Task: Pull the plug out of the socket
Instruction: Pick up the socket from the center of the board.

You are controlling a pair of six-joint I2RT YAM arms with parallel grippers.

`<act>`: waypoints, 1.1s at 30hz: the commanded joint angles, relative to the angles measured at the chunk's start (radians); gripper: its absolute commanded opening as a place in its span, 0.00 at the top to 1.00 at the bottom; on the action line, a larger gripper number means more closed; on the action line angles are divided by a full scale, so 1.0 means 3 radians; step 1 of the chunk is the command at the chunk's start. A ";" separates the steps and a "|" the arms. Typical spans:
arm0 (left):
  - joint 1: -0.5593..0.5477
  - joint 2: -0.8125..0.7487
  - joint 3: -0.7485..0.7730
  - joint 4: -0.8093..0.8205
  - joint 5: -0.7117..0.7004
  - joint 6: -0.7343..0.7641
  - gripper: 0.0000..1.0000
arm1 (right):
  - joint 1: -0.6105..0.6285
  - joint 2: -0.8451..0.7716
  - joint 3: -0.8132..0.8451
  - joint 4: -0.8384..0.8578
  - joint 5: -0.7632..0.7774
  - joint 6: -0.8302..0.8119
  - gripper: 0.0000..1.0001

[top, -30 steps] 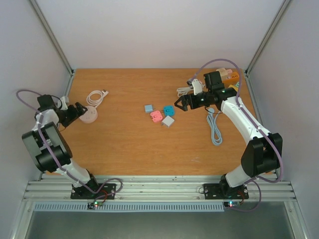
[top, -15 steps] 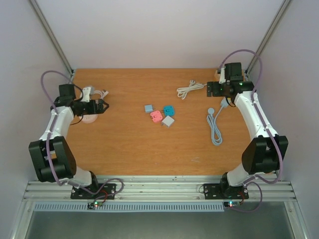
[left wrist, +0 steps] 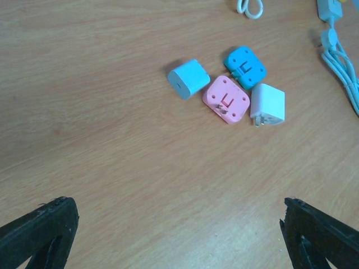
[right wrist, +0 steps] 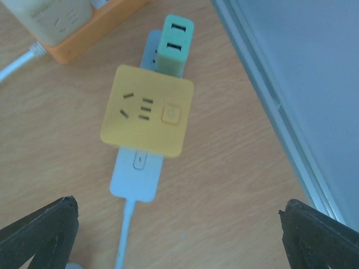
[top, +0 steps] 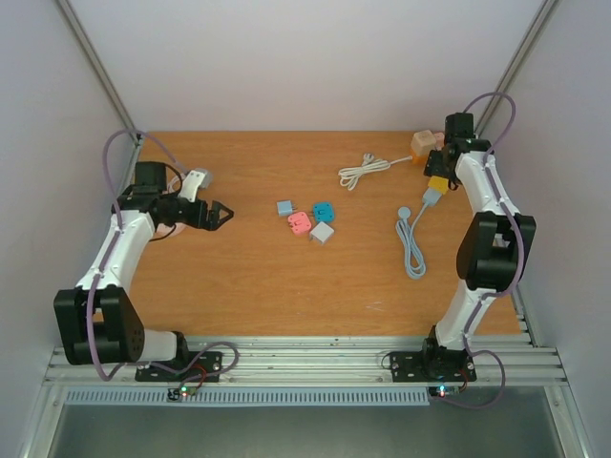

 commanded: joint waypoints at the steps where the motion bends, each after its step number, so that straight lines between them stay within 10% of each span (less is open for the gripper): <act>1: -0.0080 -0.0097 -0.0082 0.0034 0.0094 0.0126 0.01 | -0.0006 0.0178 0.0306 -0.0103 0.0080 0.0375 0.01; 33: -0.0118 -0.0345 -0.0254 0.0198 0.0173 0.0178 0.01 | -0.0055 0.1301 0.1225 -0.0600 0.0092 0.0906 0.23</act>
